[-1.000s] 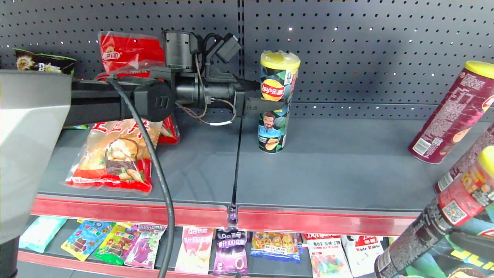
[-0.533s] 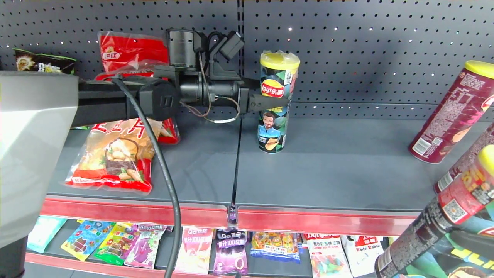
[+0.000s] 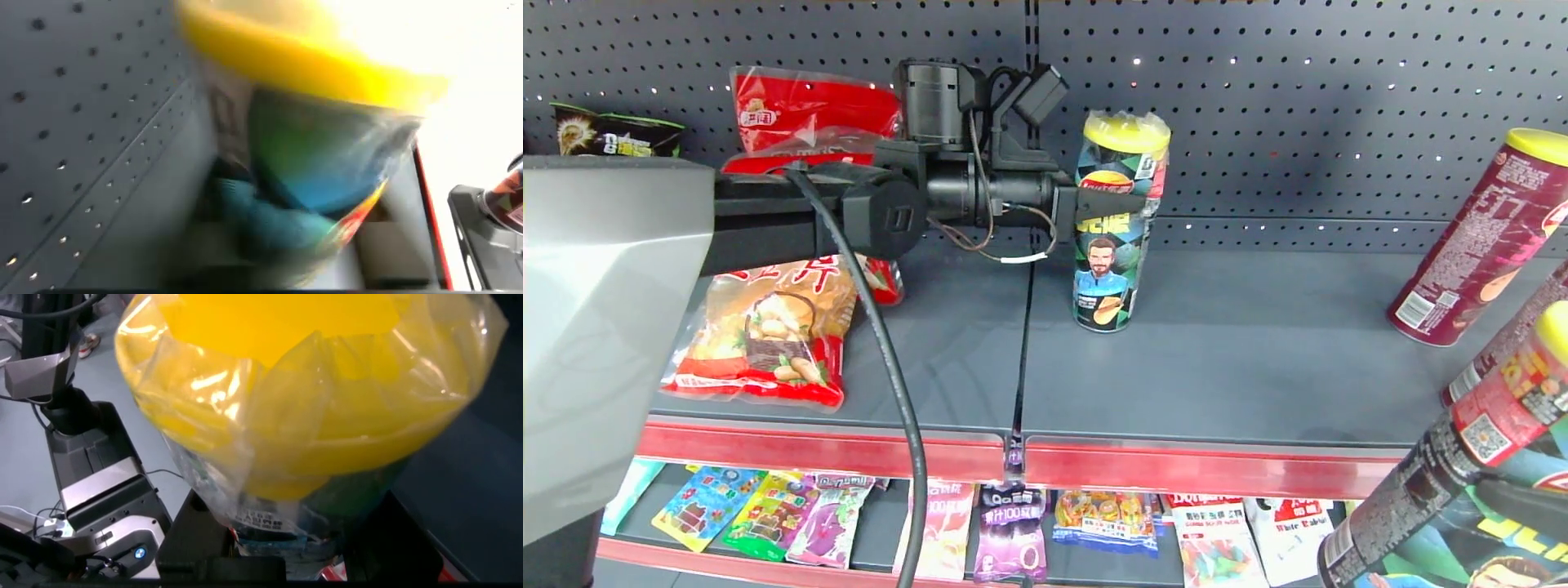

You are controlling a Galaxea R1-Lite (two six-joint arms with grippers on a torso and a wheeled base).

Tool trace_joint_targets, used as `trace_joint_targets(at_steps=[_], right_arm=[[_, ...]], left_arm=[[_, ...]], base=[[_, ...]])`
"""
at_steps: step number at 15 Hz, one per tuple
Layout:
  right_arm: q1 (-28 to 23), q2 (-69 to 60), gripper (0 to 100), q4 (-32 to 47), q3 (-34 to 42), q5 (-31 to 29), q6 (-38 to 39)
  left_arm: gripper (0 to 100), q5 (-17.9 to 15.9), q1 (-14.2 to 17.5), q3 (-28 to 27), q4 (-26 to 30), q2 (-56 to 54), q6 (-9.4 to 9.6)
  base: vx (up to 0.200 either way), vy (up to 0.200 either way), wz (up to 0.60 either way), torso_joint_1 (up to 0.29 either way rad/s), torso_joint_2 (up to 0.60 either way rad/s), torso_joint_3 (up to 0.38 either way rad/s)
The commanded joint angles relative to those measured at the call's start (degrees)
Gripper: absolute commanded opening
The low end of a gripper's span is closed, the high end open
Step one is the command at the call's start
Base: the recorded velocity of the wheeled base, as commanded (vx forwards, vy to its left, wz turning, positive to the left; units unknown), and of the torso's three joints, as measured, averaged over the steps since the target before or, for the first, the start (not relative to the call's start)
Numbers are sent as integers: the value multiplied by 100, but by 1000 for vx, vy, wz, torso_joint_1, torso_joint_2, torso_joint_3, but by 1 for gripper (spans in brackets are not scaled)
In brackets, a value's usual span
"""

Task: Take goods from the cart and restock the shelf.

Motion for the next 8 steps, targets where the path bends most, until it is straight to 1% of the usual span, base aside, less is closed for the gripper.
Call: trace_joint_targets(at_steps=[1, 4, 6, 8], right_arm=[[-36, -1, 0, -2, -1, 12, 1], [-36, -1, 0, -2, 8, 12, 1], [-36, 8, 0, -2, 8, 21, 1], [-36, -1, 0, -2, 8, 21, 10]], left_arm=[[0, 54, -2, 8, -10, -52, 1], [0, 151, -2, 166, 7, -272, -8], [0, 494, -46, 509, 7, -623, -8], [0, 687, -125, 808, -1, -896, -16]], base=[[0, 0, 0, 0, 0, 0], [0, 0, 0, 0, 0, 0], [0, 0, 0, 0, 0, 0], [0, 0, 0, 0, 0, 0]])
